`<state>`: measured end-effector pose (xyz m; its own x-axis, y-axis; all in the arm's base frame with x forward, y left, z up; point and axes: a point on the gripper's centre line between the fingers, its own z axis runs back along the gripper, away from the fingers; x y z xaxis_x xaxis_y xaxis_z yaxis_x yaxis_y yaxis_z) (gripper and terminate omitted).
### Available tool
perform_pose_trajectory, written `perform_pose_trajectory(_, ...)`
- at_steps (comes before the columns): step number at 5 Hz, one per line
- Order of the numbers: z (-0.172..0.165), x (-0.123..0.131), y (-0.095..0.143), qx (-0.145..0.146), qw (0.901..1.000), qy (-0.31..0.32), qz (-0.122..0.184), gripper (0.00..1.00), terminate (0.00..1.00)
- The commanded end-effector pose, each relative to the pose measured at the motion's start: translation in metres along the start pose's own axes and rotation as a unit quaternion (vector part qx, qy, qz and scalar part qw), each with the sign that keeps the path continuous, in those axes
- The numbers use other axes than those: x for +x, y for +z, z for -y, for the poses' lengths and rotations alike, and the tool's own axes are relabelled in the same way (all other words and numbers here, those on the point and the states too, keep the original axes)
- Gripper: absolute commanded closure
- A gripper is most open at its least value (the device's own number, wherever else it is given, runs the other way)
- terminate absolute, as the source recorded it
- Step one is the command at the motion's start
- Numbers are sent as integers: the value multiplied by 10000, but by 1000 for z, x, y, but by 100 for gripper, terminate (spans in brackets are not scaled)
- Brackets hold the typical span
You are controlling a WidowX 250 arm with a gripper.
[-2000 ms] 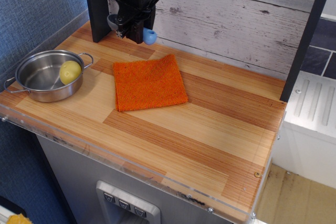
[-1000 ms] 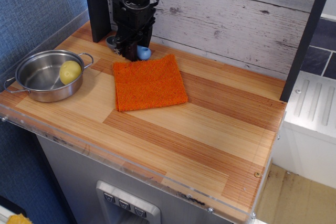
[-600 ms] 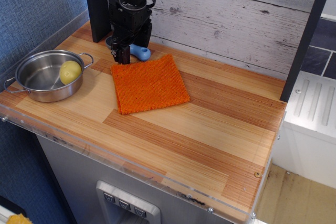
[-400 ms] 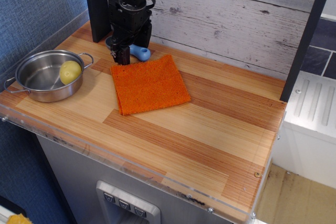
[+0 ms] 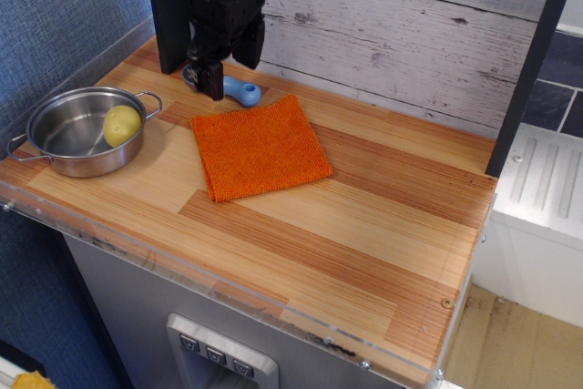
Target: Hold the blue spoon from right side of the table and place it above the orange cloth.
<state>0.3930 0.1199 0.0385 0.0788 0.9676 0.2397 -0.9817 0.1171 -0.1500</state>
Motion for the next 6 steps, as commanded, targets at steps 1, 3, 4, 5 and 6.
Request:
perform_pose_trajectory(1, 9, 24, 78, -735, 9970, 140, 175, 0, 0)
perform_pose_trajectory(3, -6, 26, 132, -732, 9965, 397, 70, 0, 0)
perform_pose_trajectory(4, -6, 26, 132, -732, 9965, 397, 70, 0, 0)
perform_pose_trajectory(5, -6, 26, 132, -732, 9965, 397, 70, 0, 0)
perform_pose_trajectory(6, -6, 26, 132, -732, 9965, 397, 70, 0, 100)
